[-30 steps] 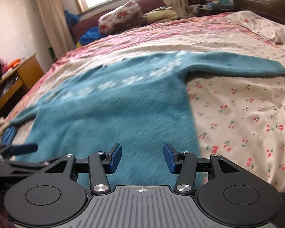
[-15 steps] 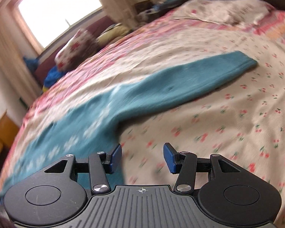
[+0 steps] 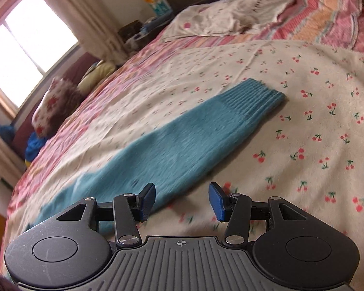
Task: Fold small clothes
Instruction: 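Move the right tool to the sweater sleeve cuff and grasp it, then carry the sleeve cuff with the right tool across the sweater body and release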
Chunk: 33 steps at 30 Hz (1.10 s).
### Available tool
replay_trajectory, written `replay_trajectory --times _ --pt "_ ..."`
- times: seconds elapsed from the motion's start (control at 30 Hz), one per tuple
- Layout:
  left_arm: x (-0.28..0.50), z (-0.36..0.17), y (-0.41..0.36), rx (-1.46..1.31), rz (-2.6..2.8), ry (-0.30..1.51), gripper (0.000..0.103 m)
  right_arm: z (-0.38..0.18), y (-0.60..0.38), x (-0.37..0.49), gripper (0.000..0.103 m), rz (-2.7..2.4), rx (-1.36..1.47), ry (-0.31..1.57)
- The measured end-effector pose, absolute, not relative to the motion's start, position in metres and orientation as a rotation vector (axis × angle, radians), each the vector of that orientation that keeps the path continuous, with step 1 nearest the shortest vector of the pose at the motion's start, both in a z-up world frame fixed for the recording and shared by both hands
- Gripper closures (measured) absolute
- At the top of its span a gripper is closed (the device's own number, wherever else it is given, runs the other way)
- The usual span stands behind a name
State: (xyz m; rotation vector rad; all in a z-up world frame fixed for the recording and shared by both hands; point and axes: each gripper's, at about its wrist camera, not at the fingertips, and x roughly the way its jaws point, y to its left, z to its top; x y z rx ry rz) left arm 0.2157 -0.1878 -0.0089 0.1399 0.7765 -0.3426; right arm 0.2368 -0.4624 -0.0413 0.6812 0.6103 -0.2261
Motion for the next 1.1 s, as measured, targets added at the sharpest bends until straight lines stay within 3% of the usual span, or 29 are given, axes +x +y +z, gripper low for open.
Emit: replay_trajectory --times 0.4,0.43,0.53,0.57,0.87,1.1 --pt "0.203 -0.015 -0.183 0.171 -0.365 0.777 0.0 -0.06 -0.498 0.255 0.053 -0.24 0.899 0.481" --pt "0.202 -0.015 -0.18 0.171 -0.363 0.777 0.0 -0.059 -0.497 0.258 0.057 -0.243 0.891 0.482" --pt "0.197 -0.013 -0.169 0.158 -0.35 0.775 0.0 -0.052 -0.491 0.267 0.082 -0.256 0.845 0.494" --pt "0.196 -0.012 -0.163 0.149 -0.344 0.776 0.0 -0.049 -0.489 0.269 0.086 -0.256 0.839 0.498" --pt "0.177 -0.004 -0.099 0.082 -0.263 0.755 0.0 0.02 -0.416 0.275 0.091 -0.091 0.678 0.408" --pt "0.163 -0.001 -0.036 -0.001 -0.175 0.726 0.0 0.064 -0.288 0.303 0.091 0.157 0.462 0.41"
